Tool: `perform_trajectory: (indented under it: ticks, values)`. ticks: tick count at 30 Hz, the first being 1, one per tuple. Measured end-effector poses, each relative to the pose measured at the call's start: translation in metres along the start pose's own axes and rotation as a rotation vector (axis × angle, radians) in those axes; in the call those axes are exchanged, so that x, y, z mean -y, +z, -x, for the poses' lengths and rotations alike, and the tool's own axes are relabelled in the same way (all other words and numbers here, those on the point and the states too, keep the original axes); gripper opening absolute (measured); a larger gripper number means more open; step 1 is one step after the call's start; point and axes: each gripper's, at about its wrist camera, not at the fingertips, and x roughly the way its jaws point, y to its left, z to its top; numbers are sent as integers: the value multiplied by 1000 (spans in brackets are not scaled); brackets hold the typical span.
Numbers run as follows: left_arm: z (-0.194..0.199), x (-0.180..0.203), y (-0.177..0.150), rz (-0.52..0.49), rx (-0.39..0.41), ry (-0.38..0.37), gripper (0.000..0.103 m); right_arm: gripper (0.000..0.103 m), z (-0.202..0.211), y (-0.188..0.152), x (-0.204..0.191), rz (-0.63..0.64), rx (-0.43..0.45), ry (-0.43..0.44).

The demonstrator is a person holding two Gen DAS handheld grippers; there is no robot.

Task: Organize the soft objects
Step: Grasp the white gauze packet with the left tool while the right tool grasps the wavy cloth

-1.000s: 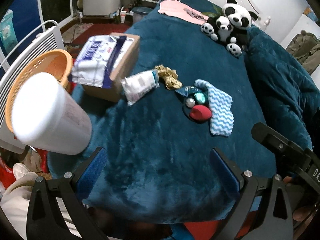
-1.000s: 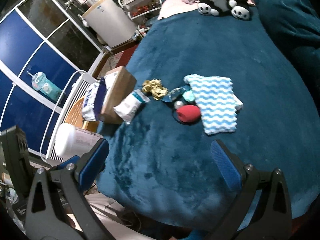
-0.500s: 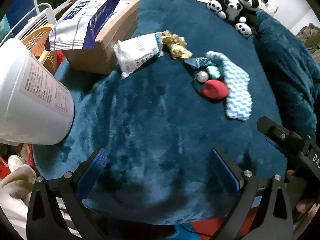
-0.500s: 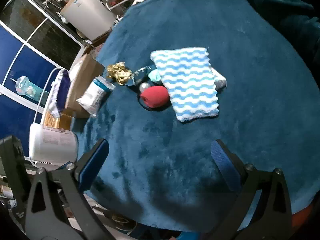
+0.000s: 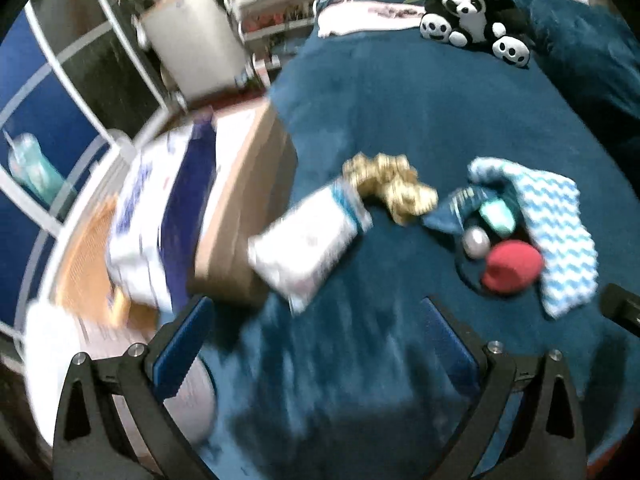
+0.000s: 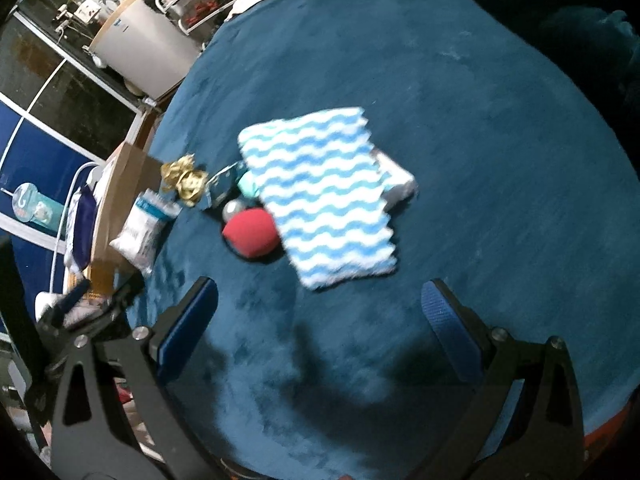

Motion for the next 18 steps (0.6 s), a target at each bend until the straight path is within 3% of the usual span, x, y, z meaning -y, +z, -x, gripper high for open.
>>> perform_trajectory:
  ticks: [5,8,12,18]
  values:
    - [-22,6,19,-46,42,88,97,102,-2,5,2,0,-2,-9]
    - [-34,9,28,-64,42,135,87,102,-5,6,2,1,-7,-15]
    - [-45,13,36,-113,67,210,87,102,-9,7,7,-10,-13,-30]
    - [-70,26,38,-200,29,263,87,102,-12,9,12,-20,-22,-46]
